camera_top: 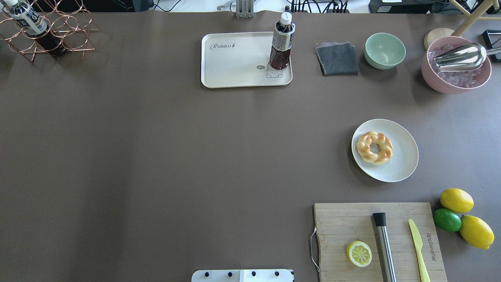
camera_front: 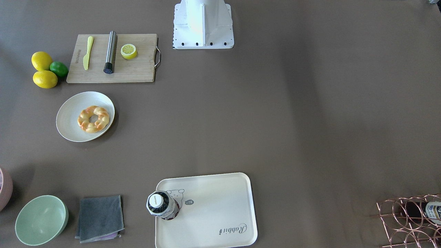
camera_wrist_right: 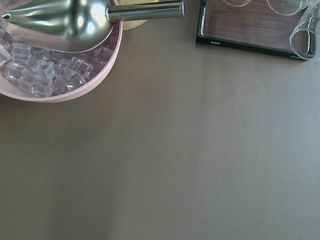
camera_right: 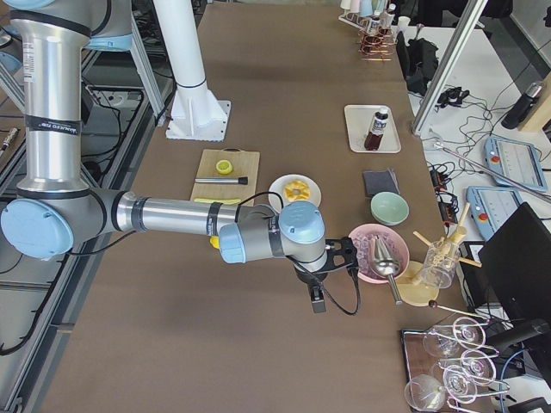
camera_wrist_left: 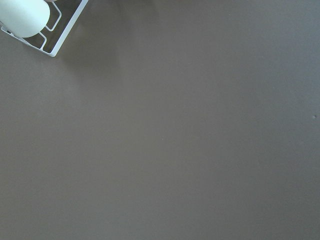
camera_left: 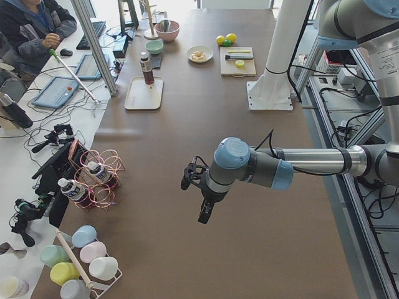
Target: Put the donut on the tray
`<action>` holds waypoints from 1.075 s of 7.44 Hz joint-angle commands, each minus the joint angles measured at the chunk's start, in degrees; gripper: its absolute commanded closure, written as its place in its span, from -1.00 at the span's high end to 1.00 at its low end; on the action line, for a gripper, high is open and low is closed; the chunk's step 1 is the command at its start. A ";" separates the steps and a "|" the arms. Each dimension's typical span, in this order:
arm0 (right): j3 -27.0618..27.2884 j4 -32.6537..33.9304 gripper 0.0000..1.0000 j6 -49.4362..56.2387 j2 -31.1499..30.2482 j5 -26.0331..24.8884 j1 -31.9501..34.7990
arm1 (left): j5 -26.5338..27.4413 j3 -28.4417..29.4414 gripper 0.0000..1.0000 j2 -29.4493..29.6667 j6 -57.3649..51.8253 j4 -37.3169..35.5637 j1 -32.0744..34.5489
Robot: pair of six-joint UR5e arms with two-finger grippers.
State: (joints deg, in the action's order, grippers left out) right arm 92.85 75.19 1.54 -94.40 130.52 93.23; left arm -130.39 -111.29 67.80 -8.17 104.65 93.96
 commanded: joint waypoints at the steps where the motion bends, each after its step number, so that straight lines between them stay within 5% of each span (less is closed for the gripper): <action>1: 0.13 -0.92 1.00 0.39 -1.13 0.00 -0.06 | 0.13 0.02 0.95 -0.22 0.08 0.02 0.00; 3: -0.13 -6.35 1.00 -0.13 -2.97 -0.78 -0.24 | 0.13 0.02 0.95 -0.13 0.17 0.02 0.00; 8: 0.93 -6.72 1.00 0.30 -3.07 -3.87 -2.69 | 0.13 0.20 0.95 -0.48 0.26 0.02 0.00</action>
State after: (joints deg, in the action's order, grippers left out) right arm 93.42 68.44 1.76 -97.42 126.71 91.36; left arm -130.33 -111.19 67.37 -7.92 104.68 93.96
